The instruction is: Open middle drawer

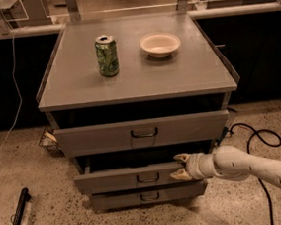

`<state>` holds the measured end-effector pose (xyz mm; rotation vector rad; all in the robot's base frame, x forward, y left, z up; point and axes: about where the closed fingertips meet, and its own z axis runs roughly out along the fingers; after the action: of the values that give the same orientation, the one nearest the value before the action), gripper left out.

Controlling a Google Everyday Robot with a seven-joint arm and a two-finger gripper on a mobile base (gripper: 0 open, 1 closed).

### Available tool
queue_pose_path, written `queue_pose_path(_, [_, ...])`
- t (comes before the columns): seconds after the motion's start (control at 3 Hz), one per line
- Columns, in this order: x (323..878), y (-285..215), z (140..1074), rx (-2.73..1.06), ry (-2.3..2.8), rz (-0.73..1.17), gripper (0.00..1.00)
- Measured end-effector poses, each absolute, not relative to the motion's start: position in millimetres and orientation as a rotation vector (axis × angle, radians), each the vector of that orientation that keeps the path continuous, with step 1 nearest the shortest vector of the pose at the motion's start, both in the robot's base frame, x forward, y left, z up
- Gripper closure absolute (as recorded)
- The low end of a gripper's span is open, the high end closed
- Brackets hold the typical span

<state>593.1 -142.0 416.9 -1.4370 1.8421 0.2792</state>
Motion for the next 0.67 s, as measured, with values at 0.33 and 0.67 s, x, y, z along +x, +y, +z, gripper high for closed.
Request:
queue_pose_path(0.33, [593.0,-142.0,416.9,-1.437,1.842,0.279,0.72])
queue_pose_path(0.67, [592.8,-141.5,416.6,-1.439,1.841,0.280,0.96])
